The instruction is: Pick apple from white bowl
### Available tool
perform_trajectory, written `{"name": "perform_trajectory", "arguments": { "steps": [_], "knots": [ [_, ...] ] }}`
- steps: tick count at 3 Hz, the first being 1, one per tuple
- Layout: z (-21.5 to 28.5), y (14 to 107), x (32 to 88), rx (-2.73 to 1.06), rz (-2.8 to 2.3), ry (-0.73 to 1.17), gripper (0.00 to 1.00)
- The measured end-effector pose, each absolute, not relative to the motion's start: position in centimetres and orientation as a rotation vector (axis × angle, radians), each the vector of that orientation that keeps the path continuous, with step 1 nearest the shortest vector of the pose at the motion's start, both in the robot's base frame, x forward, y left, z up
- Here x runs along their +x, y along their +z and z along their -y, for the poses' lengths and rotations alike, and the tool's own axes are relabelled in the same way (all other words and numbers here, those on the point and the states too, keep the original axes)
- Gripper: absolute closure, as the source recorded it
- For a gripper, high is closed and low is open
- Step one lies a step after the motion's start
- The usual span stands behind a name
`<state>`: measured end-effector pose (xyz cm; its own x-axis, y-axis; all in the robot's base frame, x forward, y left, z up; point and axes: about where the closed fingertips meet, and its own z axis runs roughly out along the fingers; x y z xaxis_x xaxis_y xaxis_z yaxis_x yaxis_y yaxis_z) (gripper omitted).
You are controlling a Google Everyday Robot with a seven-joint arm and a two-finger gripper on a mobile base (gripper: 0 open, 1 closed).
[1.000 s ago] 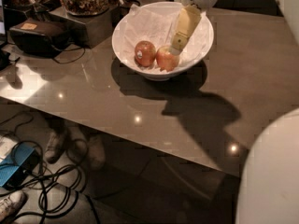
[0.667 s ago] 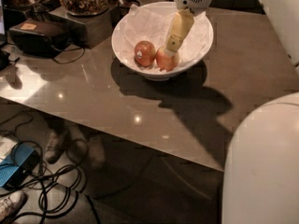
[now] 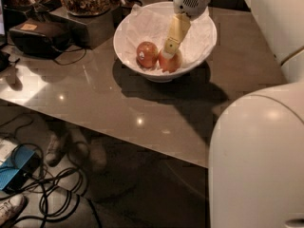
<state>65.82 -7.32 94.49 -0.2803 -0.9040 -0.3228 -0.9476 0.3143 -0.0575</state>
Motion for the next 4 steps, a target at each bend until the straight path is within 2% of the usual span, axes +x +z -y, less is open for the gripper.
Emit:
{"name": "perform_trajectory", "arguments": {
  "steps": [2, 4],
  "knots": [
    [7.1, 92.6, 67.3, -1.656, -2.332, 0.232, 0.19],
    [7.2, 90.9, 68.3, -1.643, -2.368, 0.249, 0.20]
  ]
}}
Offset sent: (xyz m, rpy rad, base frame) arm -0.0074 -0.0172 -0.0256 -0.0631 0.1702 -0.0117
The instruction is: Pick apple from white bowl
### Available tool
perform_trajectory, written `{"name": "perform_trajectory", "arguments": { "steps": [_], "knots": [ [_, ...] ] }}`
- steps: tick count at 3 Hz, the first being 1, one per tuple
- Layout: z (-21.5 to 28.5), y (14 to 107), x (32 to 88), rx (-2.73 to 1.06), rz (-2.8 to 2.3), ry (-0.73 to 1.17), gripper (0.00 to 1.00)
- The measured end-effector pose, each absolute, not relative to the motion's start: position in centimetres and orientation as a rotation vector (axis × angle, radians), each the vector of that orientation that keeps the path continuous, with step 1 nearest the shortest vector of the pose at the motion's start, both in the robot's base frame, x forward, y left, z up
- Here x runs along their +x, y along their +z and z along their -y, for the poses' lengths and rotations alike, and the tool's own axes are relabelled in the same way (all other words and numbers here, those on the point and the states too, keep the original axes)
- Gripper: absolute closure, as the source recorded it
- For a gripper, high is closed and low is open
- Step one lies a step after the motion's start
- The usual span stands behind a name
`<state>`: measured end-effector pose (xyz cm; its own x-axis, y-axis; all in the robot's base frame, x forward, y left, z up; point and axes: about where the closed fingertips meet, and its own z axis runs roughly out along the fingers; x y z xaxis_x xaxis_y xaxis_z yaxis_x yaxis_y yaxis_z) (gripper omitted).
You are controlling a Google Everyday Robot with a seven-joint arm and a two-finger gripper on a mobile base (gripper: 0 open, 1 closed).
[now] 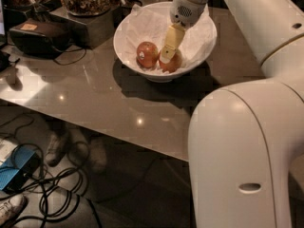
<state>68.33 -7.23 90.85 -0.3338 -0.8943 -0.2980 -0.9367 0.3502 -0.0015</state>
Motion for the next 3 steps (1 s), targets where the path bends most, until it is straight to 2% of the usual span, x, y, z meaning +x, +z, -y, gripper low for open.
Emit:
{"name": "perform_trajectory", "arguments": {
  "steps": [3],
  "knots": [
    [6.9, 87.5, 68.2, -1.672, -2.427, 0.292, 0.29]
  ]
}}
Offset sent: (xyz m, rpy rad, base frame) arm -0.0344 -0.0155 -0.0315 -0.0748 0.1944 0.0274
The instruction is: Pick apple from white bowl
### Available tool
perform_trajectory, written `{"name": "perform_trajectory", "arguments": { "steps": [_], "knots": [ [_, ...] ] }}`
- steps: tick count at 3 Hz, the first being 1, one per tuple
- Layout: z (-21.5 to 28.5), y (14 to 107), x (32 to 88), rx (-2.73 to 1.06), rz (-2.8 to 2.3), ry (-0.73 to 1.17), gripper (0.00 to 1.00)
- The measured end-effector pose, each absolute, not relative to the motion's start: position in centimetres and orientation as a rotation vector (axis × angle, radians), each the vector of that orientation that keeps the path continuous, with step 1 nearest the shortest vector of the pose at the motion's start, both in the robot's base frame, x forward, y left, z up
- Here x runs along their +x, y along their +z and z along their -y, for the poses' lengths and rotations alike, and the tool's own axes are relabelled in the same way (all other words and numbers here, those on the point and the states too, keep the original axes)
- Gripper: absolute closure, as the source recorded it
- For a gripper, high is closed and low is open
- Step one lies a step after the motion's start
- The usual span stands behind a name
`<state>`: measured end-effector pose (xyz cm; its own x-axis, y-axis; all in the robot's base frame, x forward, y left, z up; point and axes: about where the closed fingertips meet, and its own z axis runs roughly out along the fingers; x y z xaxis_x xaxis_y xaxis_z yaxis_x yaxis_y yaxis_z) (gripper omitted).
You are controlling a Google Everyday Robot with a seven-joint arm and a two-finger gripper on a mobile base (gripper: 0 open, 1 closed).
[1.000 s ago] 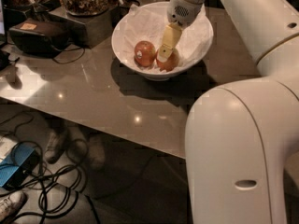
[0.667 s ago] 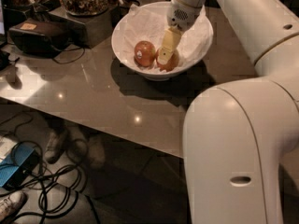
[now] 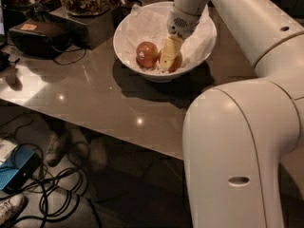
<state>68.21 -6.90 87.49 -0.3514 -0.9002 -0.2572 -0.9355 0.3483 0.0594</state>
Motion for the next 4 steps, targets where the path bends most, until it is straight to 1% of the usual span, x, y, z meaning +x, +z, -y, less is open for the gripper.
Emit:
{"name": "perform_trajectory", "arguments": {
  "steps": [1, 2, 4],
  "knots": [
    [6.63, 86.67, 68.10, -1.687, -2.435, 0.307, 0.35],
    [6.49, 85.98, 68.18, -1.705, -2.434, 0.314, 0.50],
    [6.49, 85.97, 68.19, -1.705, -2.433, 0.314, 0.97]
  ]
}}
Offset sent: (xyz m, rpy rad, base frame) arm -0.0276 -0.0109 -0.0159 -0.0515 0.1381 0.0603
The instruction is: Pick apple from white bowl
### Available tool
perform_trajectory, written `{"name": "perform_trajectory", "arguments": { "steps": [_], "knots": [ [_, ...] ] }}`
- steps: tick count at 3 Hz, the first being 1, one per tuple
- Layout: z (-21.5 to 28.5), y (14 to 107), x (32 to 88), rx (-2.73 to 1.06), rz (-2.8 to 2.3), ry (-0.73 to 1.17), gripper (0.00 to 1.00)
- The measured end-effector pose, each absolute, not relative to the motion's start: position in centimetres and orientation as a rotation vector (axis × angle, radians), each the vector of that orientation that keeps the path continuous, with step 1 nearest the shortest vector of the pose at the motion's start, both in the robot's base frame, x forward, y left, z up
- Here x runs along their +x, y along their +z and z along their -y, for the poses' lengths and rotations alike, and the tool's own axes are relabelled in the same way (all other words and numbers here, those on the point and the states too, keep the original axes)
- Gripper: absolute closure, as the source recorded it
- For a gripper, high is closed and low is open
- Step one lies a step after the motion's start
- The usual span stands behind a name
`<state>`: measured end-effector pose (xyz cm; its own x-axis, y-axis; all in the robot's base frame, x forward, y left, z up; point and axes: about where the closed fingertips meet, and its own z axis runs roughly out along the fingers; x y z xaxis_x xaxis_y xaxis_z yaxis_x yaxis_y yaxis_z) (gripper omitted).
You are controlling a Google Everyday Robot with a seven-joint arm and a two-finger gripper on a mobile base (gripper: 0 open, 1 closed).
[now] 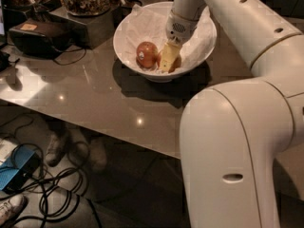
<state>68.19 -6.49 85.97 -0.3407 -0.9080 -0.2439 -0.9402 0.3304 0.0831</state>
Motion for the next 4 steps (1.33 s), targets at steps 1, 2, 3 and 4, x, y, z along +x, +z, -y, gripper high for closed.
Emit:
{"name": "perform_trajectory", "arguments": {
  "steps": [1, 2, 3, 4],
  "knots": [
    [6.0, 87.4, 68.1, -1.693, -2.405, 0.286, 1.00],
    [5.8, 90.4, 66.8, -1.652, -2.370, 0.207, 1.00],
    [5.5, 94.0, 63.9, -1.667, -2.313, 0.183, 1.00],
    [4.3, 97.4, 60.0, -1.777, -2.194, 0.208, 1.00]
  ]
}}
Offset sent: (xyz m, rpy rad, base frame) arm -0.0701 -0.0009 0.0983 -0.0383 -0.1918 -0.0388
